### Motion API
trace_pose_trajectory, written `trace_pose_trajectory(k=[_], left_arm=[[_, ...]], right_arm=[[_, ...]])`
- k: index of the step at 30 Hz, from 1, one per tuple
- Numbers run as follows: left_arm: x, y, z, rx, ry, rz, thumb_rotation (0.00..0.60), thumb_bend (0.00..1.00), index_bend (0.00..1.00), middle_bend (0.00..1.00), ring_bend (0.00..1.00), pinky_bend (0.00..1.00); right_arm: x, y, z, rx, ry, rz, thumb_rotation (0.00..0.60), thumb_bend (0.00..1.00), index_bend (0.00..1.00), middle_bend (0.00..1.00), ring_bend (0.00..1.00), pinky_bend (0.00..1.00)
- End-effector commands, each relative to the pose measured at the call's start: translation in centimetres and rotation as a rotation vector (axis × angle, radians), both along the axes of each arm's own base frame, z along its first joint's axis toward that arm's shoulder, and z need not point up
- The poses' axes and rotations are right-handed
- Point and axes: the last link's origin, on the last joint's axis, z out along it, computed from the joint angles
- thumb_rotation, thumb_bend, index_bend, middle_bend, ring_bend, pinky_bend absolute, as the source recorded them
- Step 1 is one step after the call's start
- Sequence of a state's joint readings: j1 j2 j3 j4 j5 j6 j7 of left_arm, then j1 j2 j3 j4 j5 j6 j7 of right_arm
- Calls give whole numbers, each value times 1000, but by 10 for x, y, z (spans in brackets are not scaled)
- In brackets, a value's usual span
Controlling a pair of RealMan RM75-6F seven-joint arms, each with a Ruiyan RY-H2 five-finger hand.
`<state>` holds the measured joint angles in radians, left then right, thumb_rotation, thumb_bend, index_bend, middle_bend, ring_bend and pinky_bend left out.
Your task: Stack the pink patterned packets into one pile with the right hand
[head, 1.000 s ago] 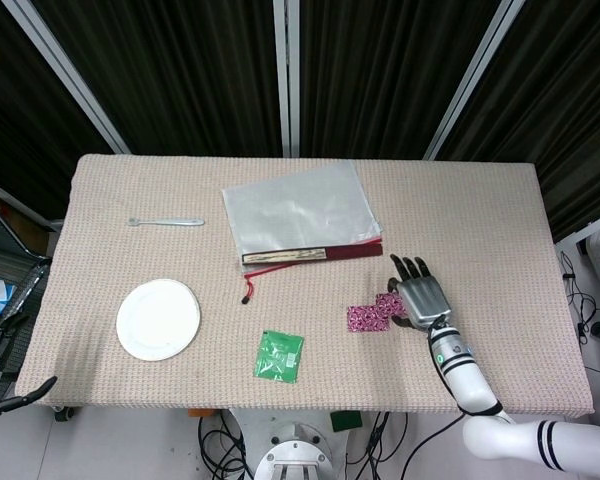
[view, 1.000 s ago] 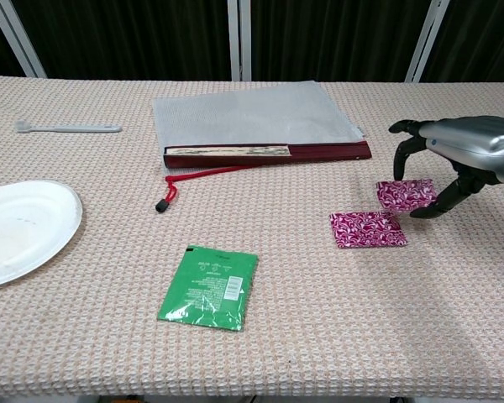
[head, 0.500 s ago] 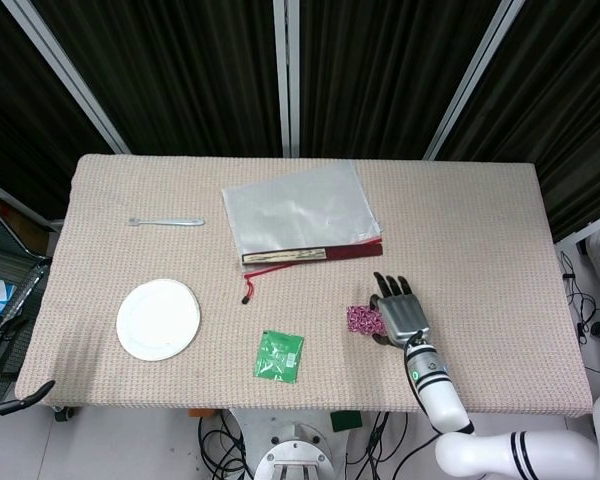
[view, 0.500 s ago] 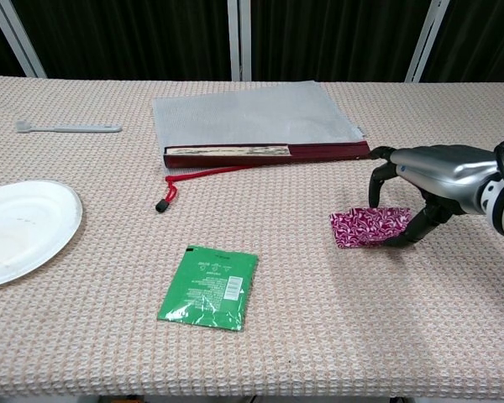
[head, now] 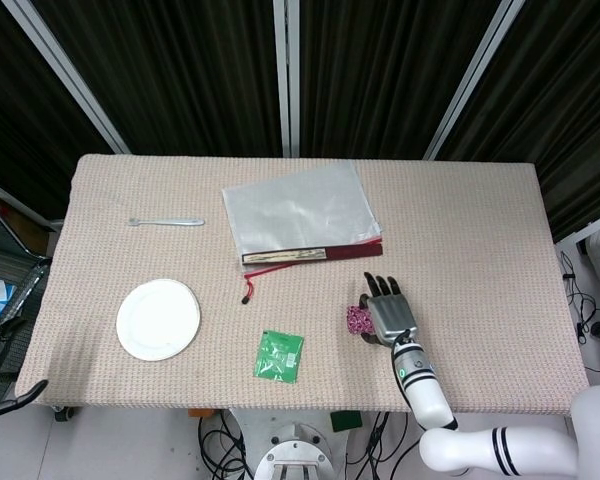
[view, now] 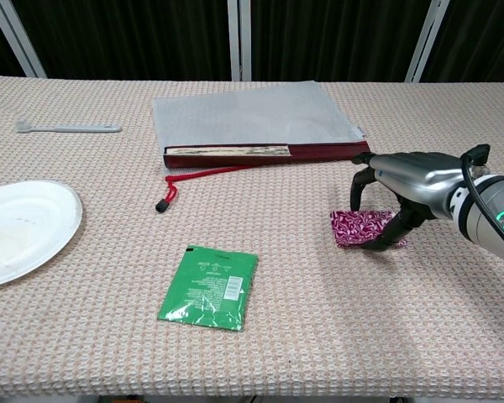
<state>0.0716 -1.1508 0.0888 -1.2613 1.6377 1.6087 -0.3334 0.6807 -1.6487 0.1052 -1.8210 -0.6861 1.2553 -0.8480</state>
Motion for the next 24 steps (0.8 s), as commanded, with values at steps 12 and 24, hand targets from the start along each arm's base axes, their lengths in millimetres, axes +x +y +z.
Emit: trace_pose_trajectory(k=[12, 24], left_arm=[[-4, -2, 3, 9, -4, 5, 78, 95, 89, 69, 9, 179], [-5, -2, 2, 8, -3, 6, 80, 95, 90, 69, 9, 180]], right_arm=[[3, 0, -4, -13, 6, 2, 596, 477, 368, 0, 0, 0], [1, 2, -2, -6, 18, -3, 595, 454, 284, 0, 0, 0]])
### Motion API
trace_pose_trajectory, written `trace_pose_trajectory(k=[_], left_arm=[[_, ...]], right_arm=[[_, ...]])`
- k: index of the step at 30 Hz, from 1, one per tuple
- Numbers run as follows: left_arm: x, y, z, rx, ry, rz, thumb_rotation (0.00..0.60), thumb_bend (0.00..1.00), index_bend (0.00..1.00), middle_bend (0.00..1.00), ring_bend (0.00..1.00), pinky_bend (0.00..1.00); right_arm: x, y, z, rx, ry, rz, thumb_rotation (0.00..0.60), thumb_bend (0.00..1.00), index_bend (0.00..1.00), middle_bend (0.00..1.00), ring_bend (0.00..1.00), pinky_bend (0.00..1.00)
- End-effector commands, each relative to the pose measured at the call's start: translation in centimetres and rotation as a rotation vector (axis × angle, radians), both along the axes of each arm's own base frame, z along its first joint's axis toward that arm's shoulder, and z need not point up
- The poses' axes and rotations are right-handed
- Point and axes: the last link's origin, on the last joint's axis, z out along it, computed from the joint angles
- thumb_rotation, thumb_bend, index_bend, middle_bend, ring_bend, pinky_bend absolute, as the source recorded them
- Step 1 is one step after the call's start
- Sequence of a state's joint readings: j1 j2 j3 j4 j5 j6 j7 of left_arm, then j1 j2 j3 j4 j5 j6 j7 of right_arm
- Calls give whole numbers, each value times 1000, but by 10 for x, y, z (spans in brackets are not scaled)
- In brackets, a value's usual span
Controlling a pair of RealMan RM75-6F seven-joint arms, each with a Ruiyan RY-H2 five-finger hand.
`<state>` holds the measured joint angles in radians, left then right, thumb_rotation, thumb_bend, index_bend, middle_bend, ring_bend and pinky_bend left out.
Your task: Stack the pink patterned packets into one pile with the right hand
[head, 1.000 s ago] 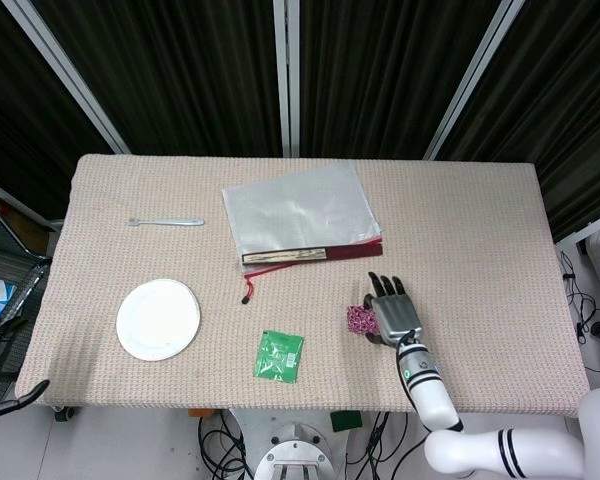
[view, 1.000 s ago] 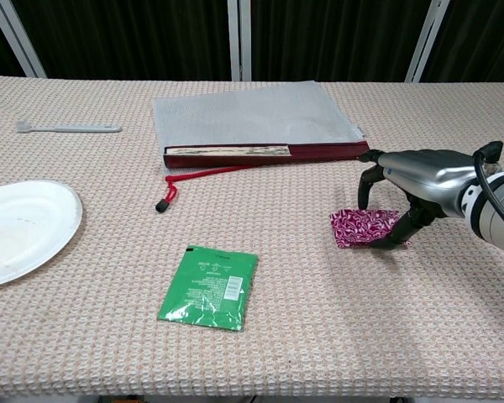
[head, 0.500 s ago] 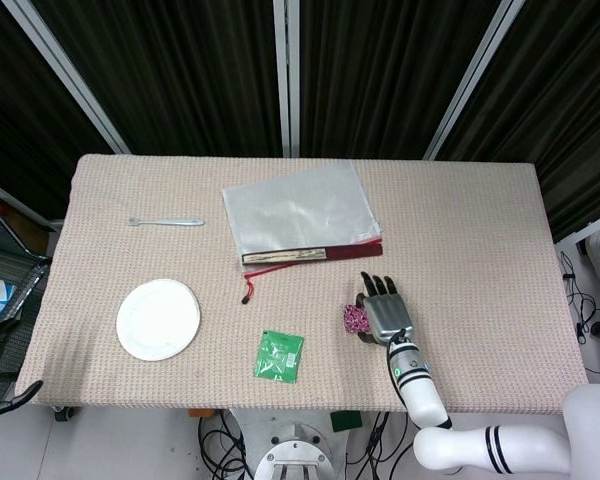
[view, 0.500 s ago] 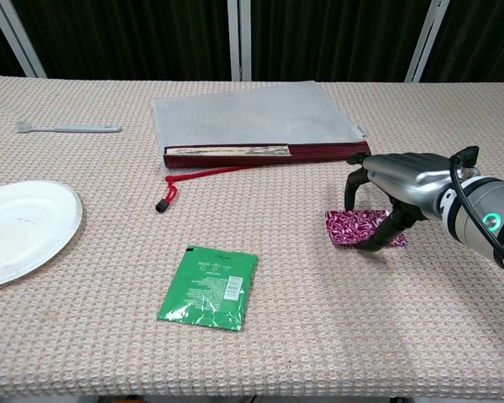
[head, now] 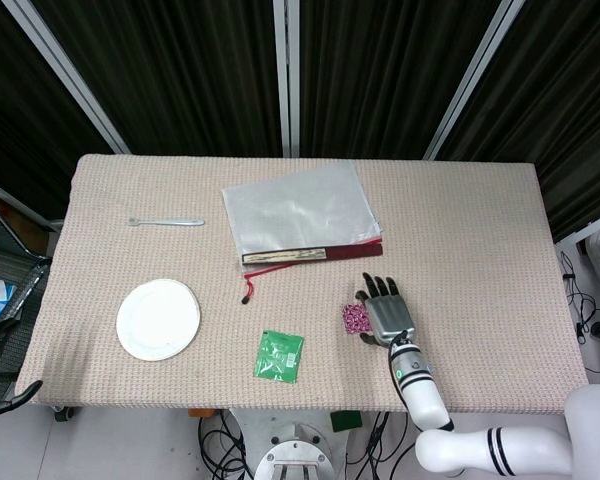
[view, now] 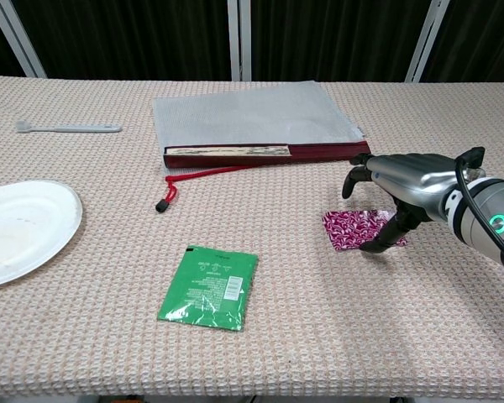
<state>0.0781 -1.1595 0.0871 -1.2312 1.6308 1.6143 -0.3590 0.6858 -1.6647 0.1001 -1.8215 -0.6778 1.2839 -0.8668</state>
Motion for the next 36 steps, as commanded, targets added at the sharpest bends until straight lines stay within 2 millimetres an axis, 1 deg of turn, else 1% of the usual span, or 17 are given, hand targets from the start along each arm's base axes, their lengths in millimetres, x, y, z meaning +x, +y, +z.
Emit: trace_pose_trajectory(k=[1, 8, 13, 24, 28, 34, 36], left_arm=[[1, 0, 0, -2, 1, -2, 80, 95, 90, 69, 9, 180], [2, 1, -2, -6, 0, -5, 80, 96, 90, 69, 9, 180], [1, 0, 0, 6, 0, -4, 82, 95, 90, 69, 9, 180], [1, 0, 0, 2, 2, -1, 78, 95, 90, 69, 9, 179], [0, 0, 0, 1, 2, 1, 79, 95, 90, 69, 10, 180], [0, 0, -1, 0, 2, 1, 78, 95, 90, 69, 9, 179], [0, 0, -1, 0, 3, 0, 78, 95, 89, 69, 9, 179]], right_arm=[[-1, 1, 0, 6, 8, -3, 595, 454, 284, 0, 0, 0], [-4, 1, 0, 9, 25, -11, 596, 454, 280, 0, 0, 0], [-3, -2, -3, 14, 32, -11, 596, 476, 281, 0, 0, 0], [-4, -5, -4, 17, 46, -18, 596, 478, 395, 0, 0, 0], [-5, -5, -3, 14, 46, -18, 596, 499, 424, 0, 0, 0], [-7, -5, -2, 15, 47, -19, 596, 510, 426, 0, 0, 0], [-7, -4, -1, 21, 50, -19, 597, 491, 377, 0, 0, 0]])
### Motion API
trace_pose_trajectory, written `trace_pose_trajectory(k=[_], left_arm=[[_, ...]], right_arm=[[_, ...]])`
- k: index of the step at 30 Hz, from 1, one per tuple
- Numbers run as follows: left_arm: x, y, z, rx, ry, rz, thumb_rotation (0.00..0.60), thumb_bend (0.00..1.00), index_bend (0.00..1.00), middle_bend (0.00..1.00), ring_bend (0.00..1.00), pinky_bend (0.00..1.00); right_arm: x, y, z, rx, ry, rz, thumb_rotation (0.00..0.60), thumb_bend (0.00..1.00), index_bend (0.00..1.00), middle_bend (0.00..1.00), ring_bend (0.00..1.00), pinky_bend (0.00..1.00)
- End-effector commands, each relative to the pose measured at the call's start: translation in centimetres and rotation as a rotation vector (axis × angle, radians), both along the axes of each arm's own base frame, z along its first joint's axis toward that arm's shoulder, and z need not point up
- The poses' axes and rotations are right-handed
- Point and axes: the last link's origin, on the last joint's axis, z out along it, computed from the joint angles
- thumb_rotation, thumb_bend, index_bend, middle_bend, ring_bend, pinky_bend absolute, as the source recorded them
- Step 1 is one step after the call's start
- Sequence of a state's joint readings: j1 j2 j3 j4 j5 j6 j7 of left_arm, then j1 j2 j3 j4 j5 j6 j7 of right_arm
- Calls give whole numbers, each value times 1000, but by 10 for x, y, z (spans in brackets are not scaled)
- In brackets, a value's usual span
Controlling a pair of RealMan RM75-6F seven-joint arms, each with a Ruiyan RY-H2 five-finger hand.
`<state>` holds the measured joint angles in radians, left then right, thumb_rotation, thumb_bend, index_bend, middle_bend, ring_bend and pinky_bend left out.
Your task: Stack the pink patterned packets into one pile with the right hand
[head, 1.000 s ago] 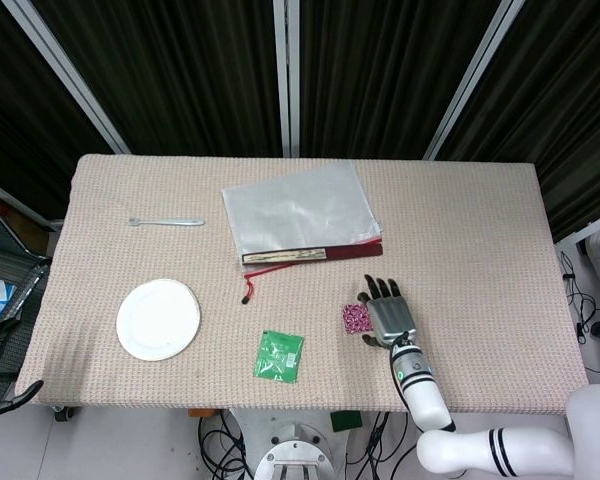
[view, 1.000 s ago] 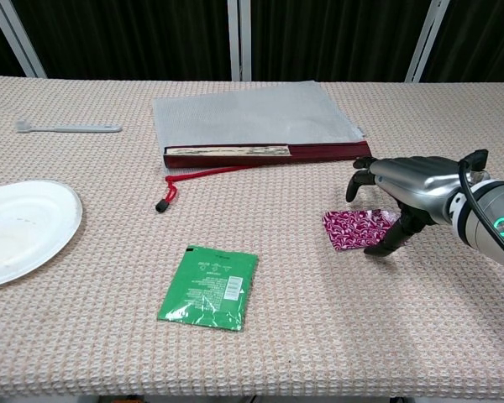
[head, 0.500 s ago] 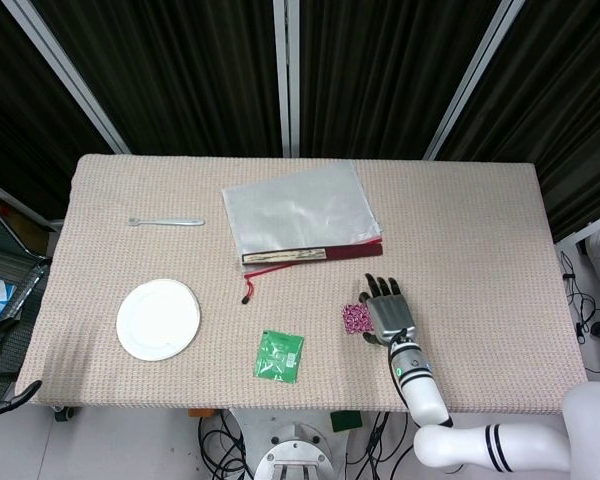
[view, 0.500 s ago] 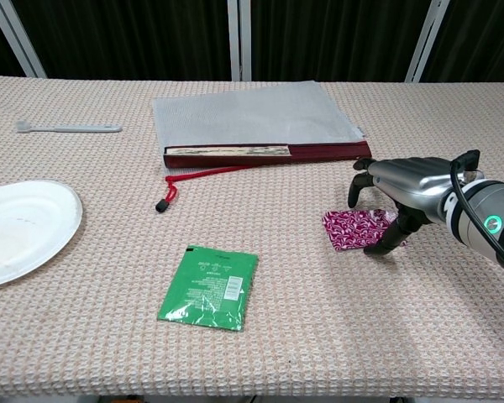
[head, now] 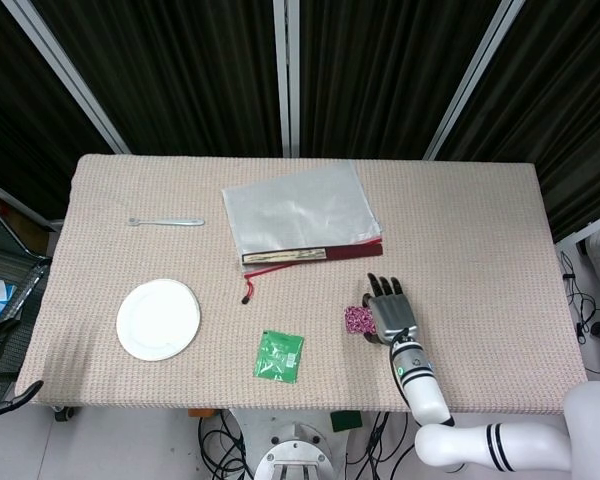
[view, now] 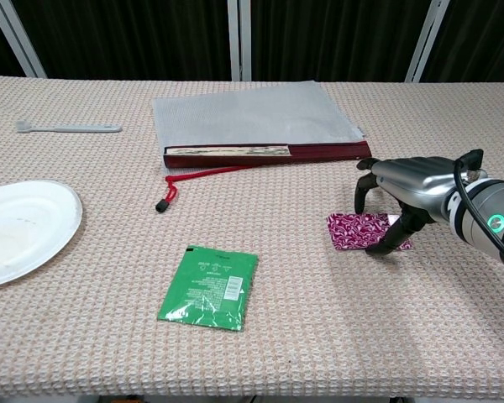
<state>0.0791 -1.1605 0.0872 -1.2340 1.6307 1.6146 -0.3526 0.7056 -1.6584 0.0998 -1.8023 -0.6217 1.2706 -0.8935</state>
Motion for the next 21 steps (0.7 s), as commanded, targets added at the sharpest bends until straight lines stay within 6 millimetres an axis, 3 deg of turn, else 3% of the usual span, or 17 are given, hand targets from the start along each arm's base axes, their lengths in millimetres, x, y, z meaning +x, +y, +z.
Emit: trace_pose_trajectory(k=[1, 6, 12, 17, 21], left_arm=[[0, 0, 0, 0, 0, 0, 75, 95, 89, 69, 9, 179], [1, 0, 0, 1, 2, -1, 81, 95, 90, 69, 9, 179], [2, -1, 2, 8, 3, -6, 80, 95, 90, 69, 9, 179], [3, -2, 4, 16, 3, -7, 80, 95, 89, 69, 9, 180], [6, -2, 5, 33, -5, -16, 79, 95, 90, 69, 9, 180]], right_arm=[[-1, 1, 1, 8, 2, -2, 596, 483, 339, 0, 0, 0], [-2, 2, 7, 12, -8, -1, 593, 417, 150, 0, 0, 0], [-5, 12, 25, 7, -29, 12, 595, 388, 120, 0, 0, 0], [-26, 36, 76, -73, -62, 51, 595, 388, 83, 0, 0, 0], [-72, 60, 129, -250, -76, 126, 596, 398, 0, 0, 0, 0]])
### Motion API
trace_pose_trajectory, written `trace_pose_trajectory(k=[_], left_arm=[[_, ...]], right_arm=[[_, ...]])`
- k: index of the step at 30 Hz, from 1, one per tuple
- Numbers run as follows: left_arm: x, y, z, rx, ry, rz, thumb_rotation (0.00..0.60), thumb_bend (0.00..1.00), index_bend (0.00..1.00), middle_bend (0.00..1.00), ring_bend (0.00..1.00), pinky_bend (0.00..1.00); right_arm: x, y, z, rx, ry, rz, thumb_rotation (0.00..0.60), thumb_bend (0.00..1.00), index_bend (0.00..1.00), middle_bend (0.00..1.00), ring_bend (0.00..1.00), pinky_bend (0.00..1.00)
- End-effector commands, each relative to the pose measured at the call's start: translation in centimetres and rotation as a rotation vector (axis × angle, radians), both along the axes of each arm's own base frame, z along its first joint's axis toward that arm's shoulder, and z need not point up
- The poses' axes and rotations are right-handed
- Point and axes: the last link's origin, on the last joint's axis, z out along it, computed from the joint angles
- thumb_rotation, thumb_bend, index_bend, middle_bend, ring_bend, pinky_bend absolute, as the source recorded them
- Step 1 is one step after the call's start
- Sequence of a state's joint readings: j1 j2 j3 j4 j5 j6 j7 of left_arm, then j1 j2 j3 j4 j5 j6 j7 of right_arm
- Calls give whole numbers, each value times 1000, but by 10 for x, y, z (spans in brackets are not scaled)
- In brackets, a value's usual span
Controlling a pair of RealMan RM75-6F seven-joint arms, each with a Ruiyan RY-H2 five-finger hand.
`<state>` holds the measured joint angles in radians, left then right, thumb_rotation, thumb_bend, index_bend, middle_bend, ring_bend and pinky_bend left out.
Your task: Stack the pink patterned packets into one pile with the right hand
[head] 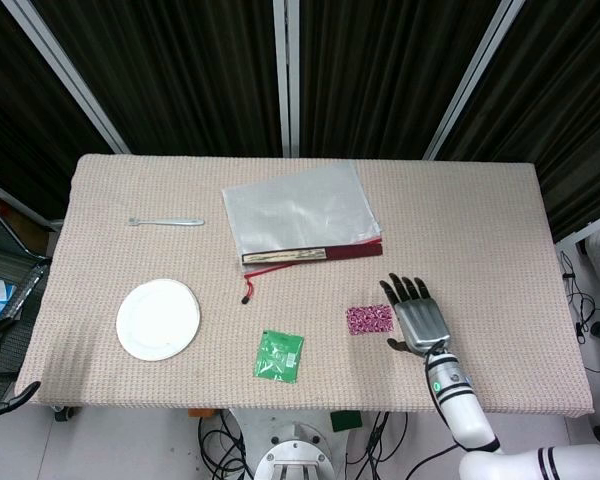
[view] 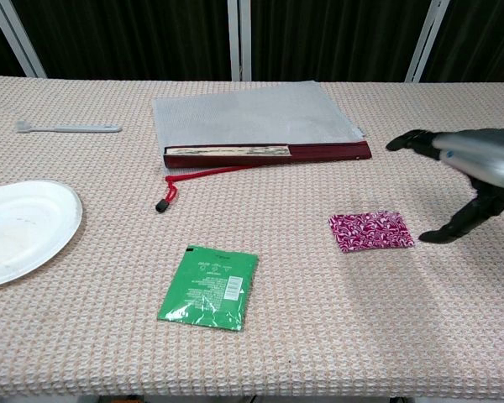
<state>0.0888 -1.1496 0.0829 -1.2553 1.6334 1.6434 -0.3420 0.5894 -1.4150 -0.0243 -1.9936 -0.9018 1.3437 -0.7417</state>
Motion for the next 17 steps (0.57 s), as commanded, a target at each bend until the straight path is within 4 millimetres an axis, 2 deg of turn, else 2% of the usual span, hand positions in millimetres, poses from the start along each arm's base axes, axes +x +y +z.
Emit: trace_pose_trajectory(k=[1, 4, 8, 11, 17], left_arm=[[2, 0, 0, 12, -6, -6, 79, 95, 90, 69, 9, 180], [5, 1, 1, 23, -5, -13, 78, 95, 90, 69, 9, 179], [10, 3, 3, 47, 5, -30, 84, 95, 90, 69, 9, 179], [15, 5, 4, 62, 24, -44, 85, 96, 90, 69, 9, 179], [18, 4, 4, 68, 50, -34, 89, 95, 90, 69, 9, 179]], right_arm=[[-62, 41, 72, -207, -28, 69, 597, 406, 0, 0, 0, 0], [-105, 66, 103, -352, 27, 102, 596, 430, 0, 0, 0, 0], [-145, 93, 119, -437, 41, 27, 595, 434, 0, 0, 0, 0], [-161, 100, 126, -440, 10, -31, 596, 433, 0, 0, 0, 0], [-170, 99, 129, -444, -23, -26, 594, 436, 0, 0, 0, 0]])
